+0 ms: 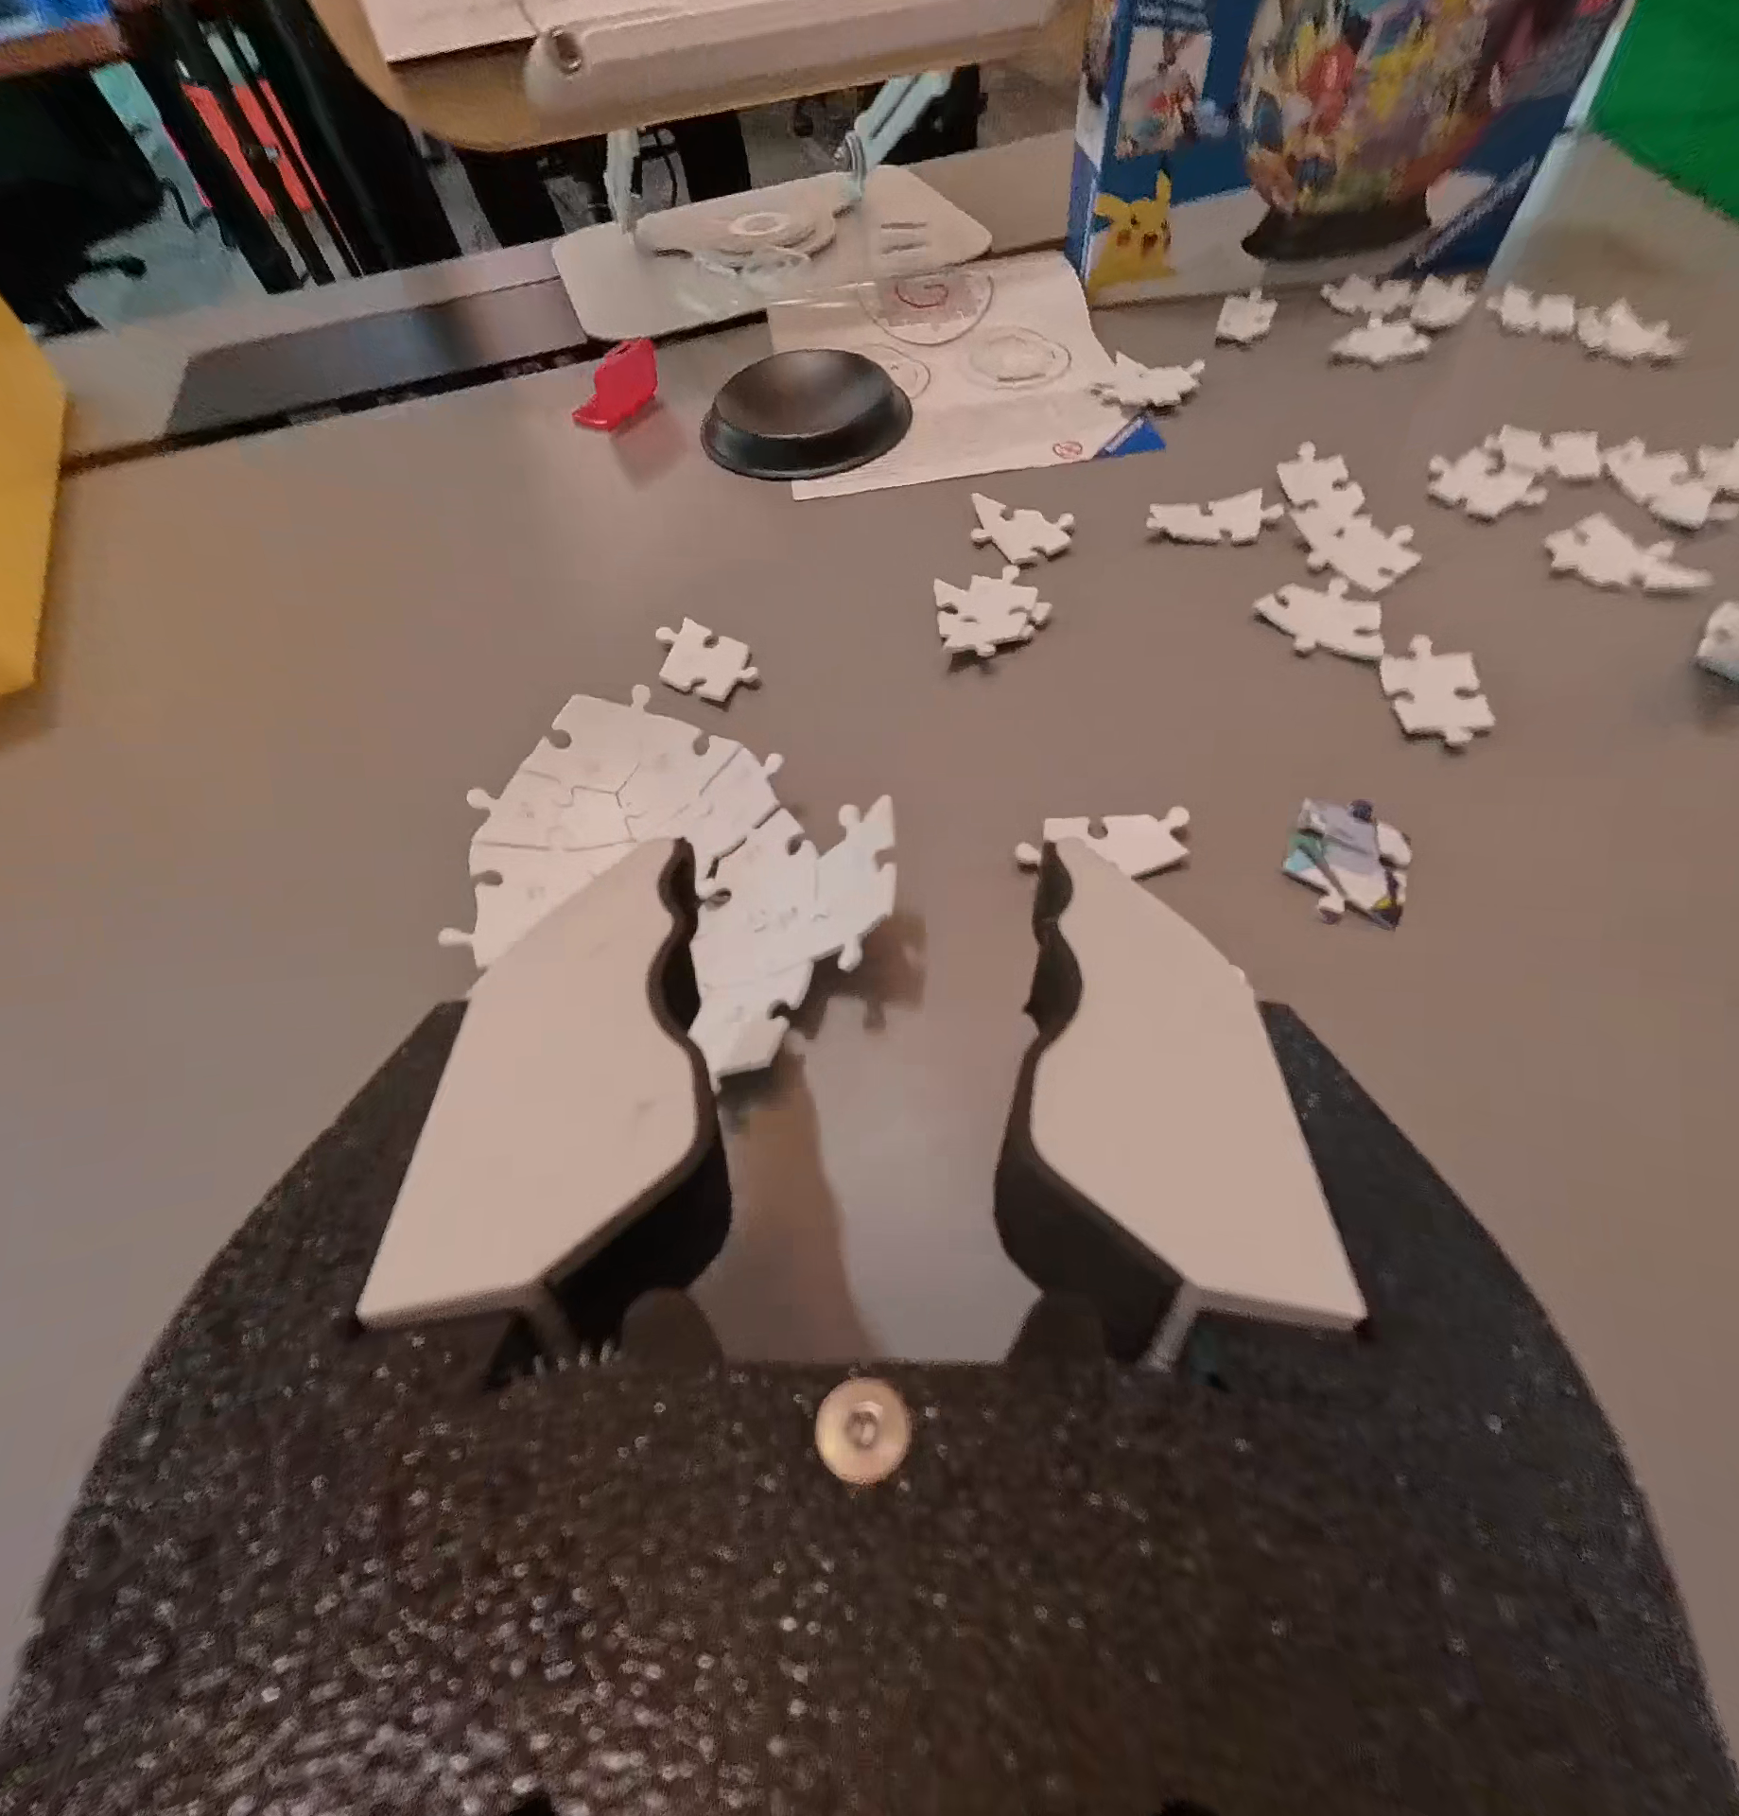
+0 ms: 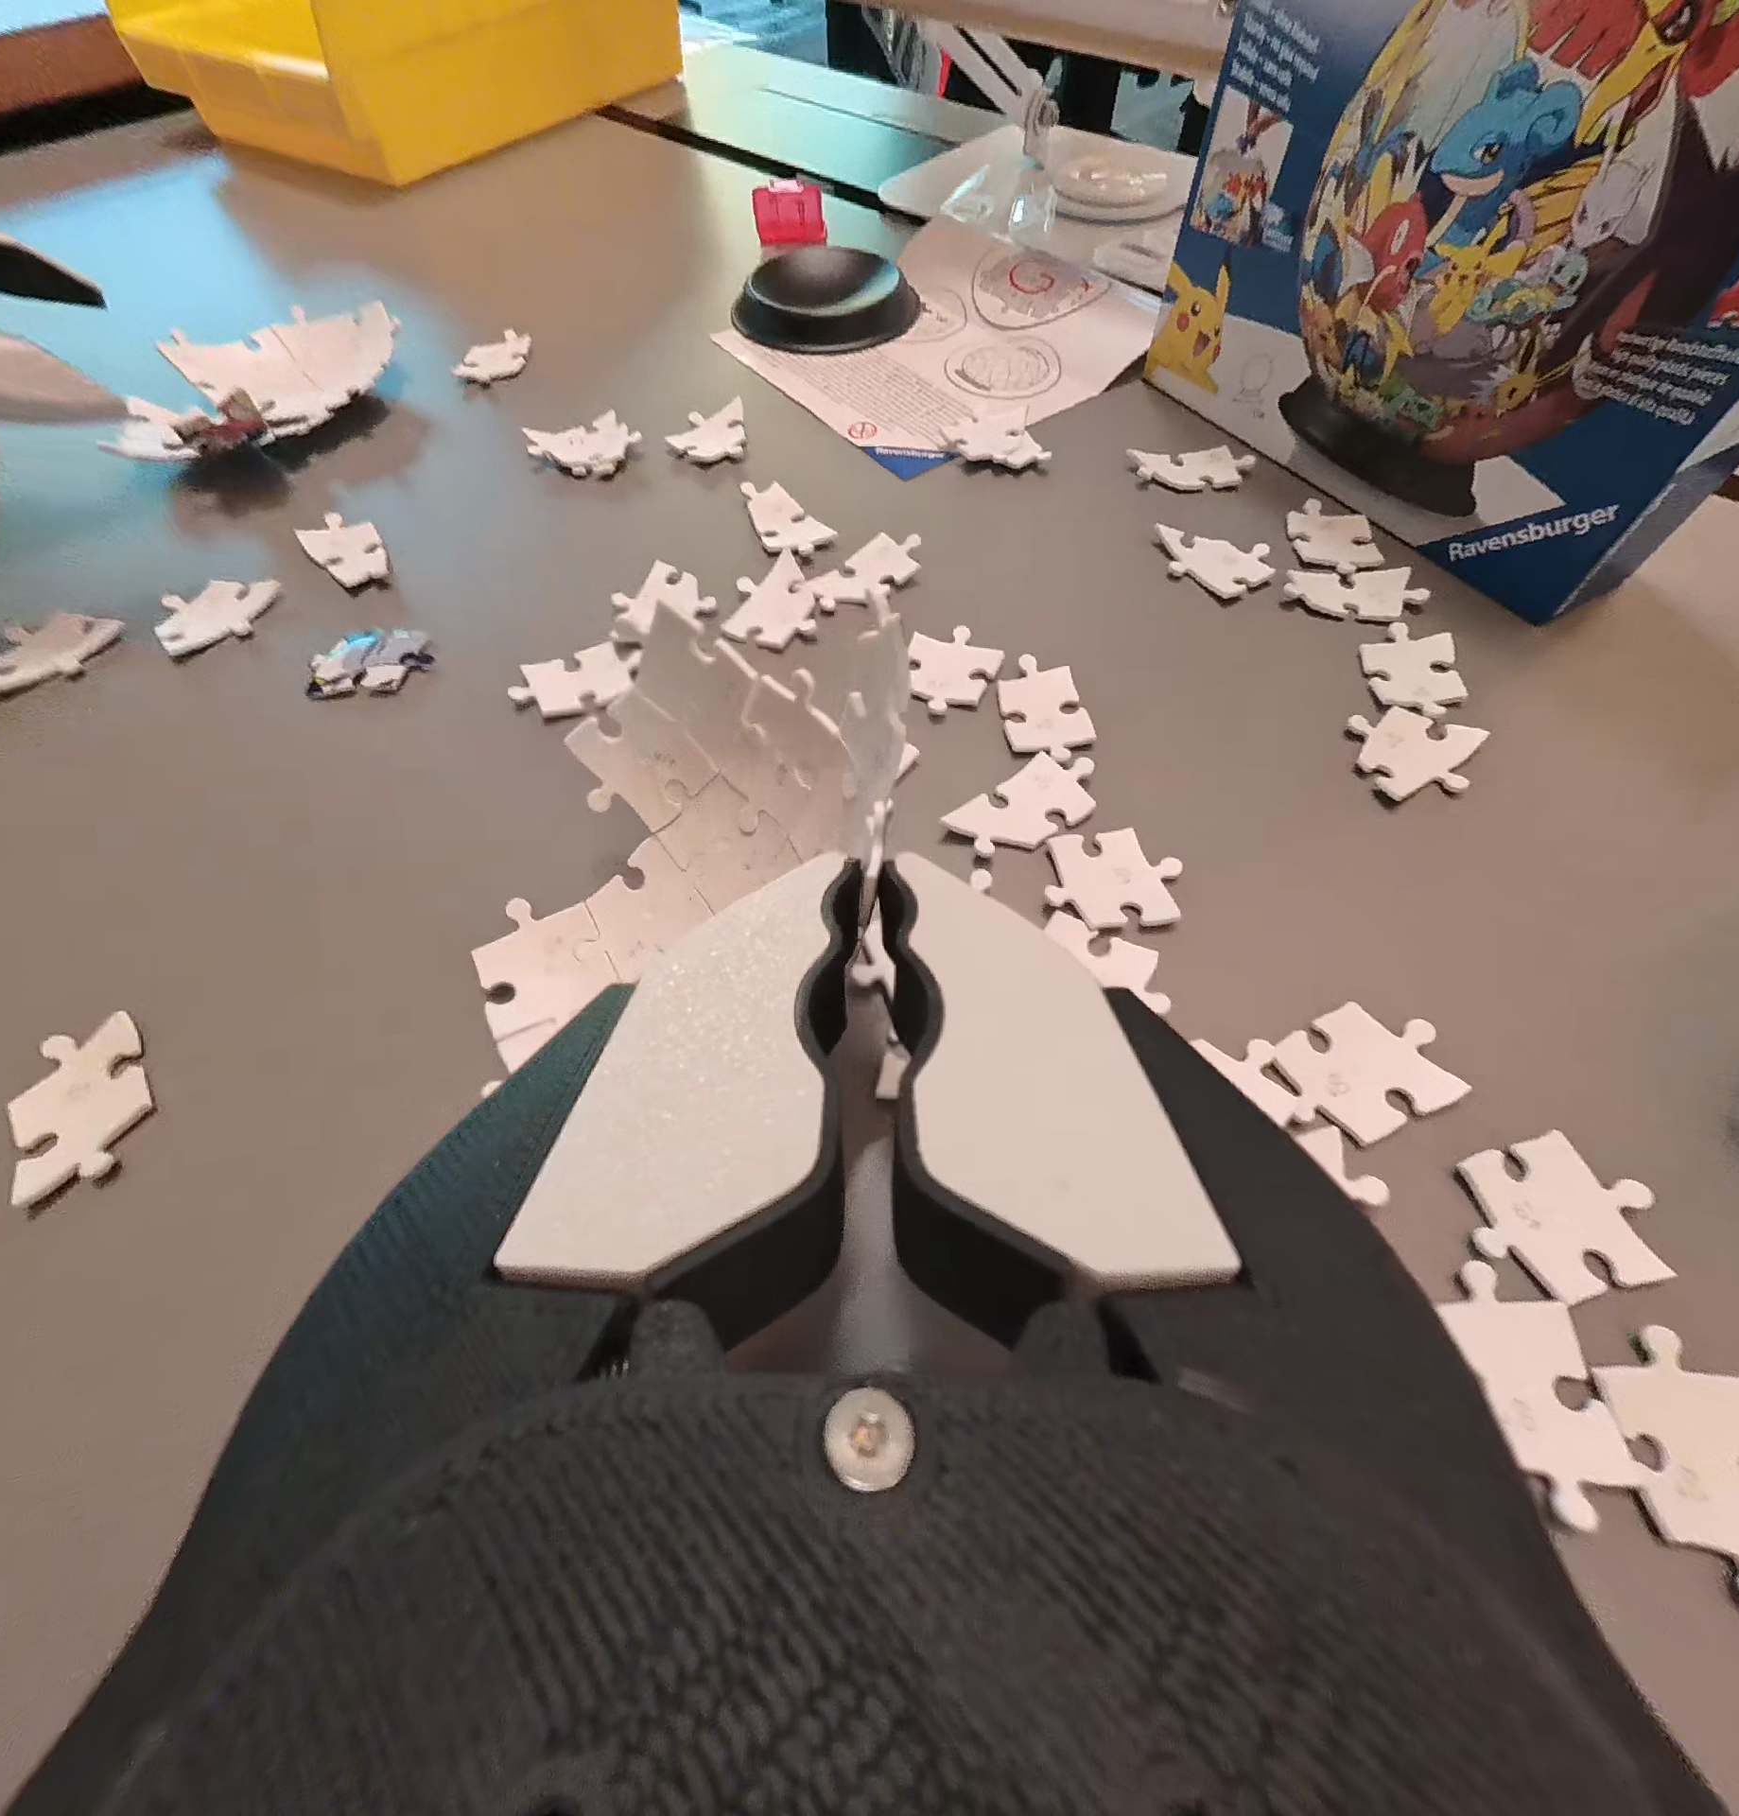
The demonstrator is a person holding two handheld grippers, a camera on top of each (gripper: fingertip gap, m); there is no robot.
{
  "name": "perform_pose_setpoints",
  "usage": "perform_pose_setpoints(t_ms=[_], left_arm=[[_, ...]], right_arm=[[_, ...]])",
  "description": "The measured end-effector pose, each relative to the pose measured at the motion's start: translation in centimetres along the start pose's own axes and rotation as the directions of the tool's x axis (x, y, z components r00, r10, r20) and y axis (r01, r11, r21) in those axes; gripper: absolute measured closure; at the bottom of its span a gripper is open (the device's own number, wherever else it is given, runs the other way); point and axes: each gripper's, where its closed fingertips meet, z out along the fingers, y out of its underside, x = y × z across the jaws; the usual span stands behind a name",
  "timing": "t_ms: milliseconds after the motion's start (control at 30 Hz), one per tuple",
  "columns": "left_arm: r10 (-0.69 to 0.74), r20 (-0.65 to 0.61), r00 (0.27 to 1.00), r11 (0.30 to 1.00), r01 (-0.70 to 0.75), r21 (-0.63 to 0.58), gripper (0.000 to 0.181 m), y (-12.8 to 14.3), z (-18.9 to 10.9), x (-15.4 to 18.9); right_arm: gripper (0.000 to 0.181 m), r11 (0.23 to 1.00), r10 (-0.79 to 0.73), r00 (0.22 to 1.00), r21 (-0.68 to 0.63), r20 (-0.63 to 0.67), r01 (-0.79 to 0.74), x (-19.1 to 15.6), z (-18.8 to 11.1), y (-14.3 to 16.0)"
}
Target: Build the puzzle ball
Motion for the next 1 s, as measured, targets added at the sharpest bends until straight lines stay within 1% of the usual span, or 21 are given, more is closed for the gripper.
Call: perform_pose_setpoints(t_ms=[67,133,167,233,300,367,433,500,567,667,700,767,833,867,933,1000], left_arm=[[-0.068,-0.020,0.997,0.998,0.068,-0.008,0.118,0.1,0.1,-0.5],[-0.120,-0.055,0.991,0.993,0.119,-0.019,0.122,0.1,0.2,-0.2],[-0.140,-0.096,0.985,0.990,0.139,-0.018,0.128,-0.2,0.1,0.7],[-0.148,-0.205,0.967,0.989,0.146,-0.025,0.136,-1.2,0.2,3.8],[-0.111,-0.274,0.955,0.992,0.090,-0.087,0.138,-1.7,0.9,7.5],[-0.006,-0.323,0.946,0.981,-0.057,-0.183,0.137,-1.3,2.1,11.1],[0.112,-0.323,0.940,0.949,-0.197,-0.246,0.135,-0.8,3.7,13.3],[0.159,-0.333,0.929,0.921,-0.261,-0.290,0.136,-0.4,5.4,14.9],[0.149,-0.329,0.933,0.900,-0.265,-0.345,0.136,0.0,6.9,15.7],[0.156,-0.308,0.938,0.863,-0.282,-0.420,0.134,0.9,8.2,15.7],[0.147,-0.313,0.938,0.863,-0.277,-0.423,0.137,0.9,8.3,15.8],[0.134,-0.348,0.928,0.857,-0.285,-0.430,0.151,1.1,8.2,16.0],[0.134,-0.428,0.894,0.848,-0.327,-0.417,0.165,1.4,7.6,16.5],[0.151,-0.473,0.868,0.840,-0.365,-0.402,0.165,1.6,7.3,16.6],[0.191,-0.601,0.776,0.810,-0.471,-0.351,0.165,2.0,6.1,17.0],[0.234,-0.717,0.657,0.771,-0.574,-0.274,0.165,2.6,4.7,17.3]], right_arm=[[0.178,1.000,0.011,1.000,0.002,0.004,-0.011,0.1,-0.2,0.1],[0.178,1.000,0.025,1.000,0.005,0.006,-0.025,0.2,-0.4,0.1],[0.178,1.000,0.030,1.000,0.001,0.005,-0.030,0.3,-0.4,0.2],[0.178,0.999,0.036,0.999,-0.004,0.002,-0.036,0.5,-0.4,0.3],[0.177,0.999,0.041,0.999,-0.010,-0.003,-0.041,0.5,-0.4,0.3],[0.177,0.999,0.045,0.999,-0.014,-0.005,-0.045,0.5,-0.3,0.4],[0.177,0.999,0.040,0.999,-0.013,-0.003,-0.040,0.4,-0.3,0.3],[0.177,0.999,0.036,0.999,-0.014,-0.008,-0.036,0.4,-0.2,0.3],[0.177,0.999,0.036,0.999,-0.010,-0.006,-0.036,0.4,-0.2,0.3],[0.178,0.999,0.035,0.999,-0.010,-0.003,-0.035,0.3,-0.2,0.2],[0.178,0.999,0.034,0.999,-0.009,-0.001,-0.035,0.3,-0.2,0.2],[0.178,0.999,0.037,0.999,-0.007,0.002,-0.037,0.3,-0.2,0.2],[0.177,0.999,0.041,0.999,-0.008,0.006,-0.041,0.3,-0.2,0.2],[0.177,0.999,0.041,0.999,-0.009,0.008,-0.041,0.3,-0.2,0.2],[0.177,0.999,0.039,0.999,-0.010,0.009,-0.039,0.2,-0.2,0.3],[0.178,0.999,0.035,0.999,-0.016,0.018,-0.034,0.0,-0.1,0.3]])
